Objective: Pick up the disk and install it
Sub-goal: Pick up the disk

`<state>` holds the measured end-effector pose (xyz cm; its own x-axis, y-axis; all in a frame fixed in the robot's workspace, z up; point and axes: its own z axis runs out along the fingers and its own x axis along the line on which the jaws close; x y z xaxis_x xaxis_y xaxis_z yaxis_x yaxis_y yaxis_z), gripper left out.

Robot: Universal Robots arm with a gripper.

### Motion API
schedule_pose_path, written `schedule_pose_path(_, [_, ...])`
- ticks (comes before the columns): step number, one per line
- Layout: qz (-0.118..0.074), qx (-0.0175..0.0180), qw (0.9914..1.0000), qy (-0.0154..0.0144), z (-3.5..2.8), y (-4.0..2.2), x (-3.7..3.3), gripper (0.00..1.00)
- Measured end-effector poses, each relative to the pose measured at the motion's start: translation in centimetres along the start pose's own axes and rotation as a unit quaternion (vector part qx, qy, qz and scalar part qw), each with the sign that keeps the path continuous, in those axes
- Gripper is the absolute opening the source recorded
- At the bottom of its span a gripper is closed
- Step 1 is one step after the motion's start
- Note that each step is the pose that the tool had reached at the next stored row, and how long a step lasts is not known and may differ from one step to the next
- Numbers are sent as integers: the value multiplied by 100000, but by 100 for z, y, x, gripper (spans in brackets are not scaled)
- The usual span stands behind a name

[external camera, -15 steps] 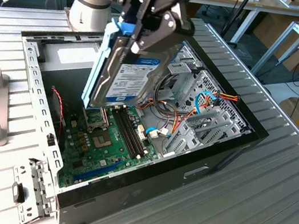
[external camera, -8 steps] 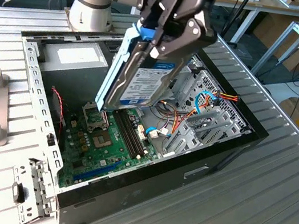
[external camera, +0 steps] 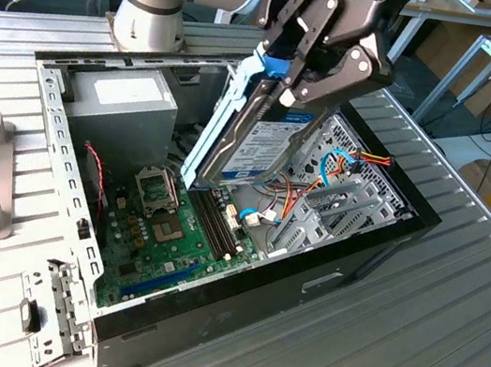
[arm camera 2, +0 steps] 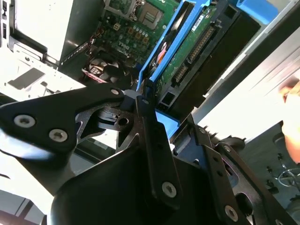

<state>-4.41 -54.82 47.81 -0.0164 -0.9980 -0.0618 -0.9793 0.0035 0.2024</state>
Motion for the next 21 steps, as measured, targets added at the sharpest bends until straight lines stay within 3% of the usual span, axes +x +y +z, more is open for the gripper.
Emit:
schedule_pose_path(6, [29, -485, 99999, 3, -40, -173, 59, 37])
schedule_pose_path(13, [71, -1140, 99993, 3, -99, -455, 76, 37])
schedule_pose_path(16, [103, -1673, 99986, 1, -132, -602, 109, 37])
schedule_pose_path(21, [130, -2136, 99977, 5, -151, -664, 227, 37])
